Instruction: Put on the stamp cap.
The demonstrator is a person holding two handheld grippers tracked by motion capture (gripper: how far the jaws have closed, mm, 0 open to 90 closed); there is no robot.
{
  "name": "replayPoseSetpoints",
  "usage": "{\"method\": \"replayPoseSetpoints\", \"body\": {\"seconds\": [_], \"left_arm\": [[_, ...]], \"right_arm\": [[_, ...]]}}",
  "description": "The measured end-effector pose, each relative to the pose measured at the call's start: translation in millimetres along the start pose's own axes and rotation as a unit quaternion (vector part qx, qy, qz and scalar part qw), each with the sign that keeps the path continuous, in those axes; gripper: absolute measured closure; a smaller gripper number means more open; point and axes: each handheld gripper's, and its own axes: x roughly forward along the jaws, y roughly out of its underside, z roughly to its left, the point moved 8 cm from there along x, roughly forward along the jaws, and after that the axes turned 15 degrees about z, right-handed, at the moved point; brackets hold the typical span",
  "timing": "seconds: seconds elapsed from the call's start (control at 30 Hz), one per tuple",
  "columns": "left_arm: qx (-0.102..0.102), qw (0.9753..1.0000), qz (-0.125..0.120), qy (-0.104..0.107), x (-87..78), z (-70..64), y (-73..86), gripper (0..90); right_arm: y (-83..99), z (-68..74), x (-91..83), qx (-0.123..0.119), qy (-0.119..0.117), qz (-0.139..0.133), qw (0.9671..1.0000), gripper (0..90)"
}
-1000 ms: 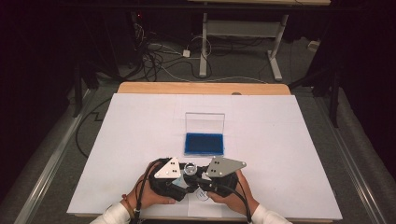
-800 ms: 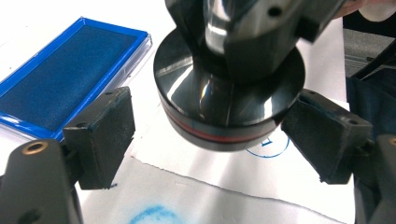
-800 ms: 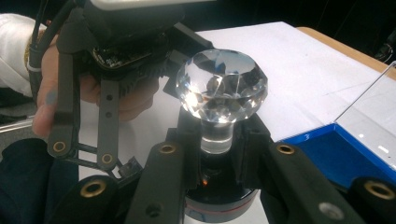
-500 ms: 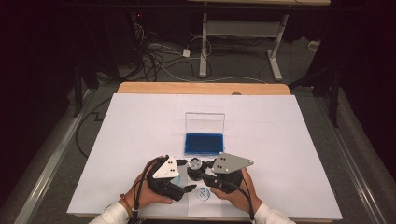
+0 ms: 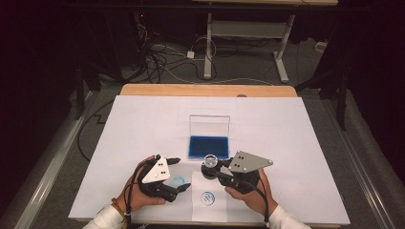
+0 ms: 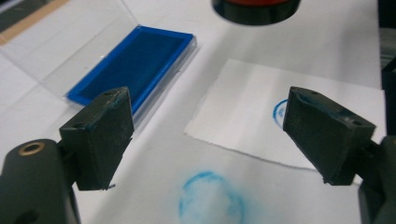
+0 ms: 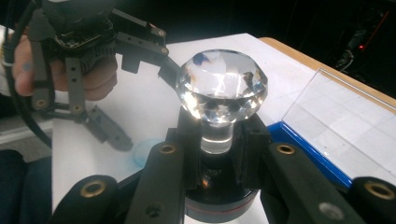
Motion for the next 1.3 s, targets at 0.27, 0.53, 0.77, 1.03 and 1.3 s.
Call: {"method": "replayPoseSetpoints", "body": {"seconds": [0.27,0.53,0.77,1.03,1.3], "left_arm": [[-0.047,0.9983,-0.034,-0.008,-17.1,9.8,7.3,15.7],[0.017,0.9974,0.032,-0.062,-31.9,32.1,35.3,15.6],[-0.004,0.996,0.042,-0.078,-42.7,39.0,59.1,15.5],[-0.031,0.9949,0.05,-0.083,-48.8,43.2,79.8,15.6],[-0.045,0.9938,0.06,-0.083,-51.0,36.5,91.5,15.5]], "right_arm": [[1.4,-7.2,-4.9,-0.001,0.011,0.003,0.9999,75.5],[4.3,-14.0,-6.3,0.003,0.019,0.01,0.9998,75.5],[6.5,-20.6,-11.3,0.01,0.031,0.012,0.9994,75.5],[9.9,-31.1,-18.0,0.022,0.046,0.012,0.9986,75.5],[15.4,-45.6,-23.1,0.032,0.068,0.018,0.997,75.5]]}}
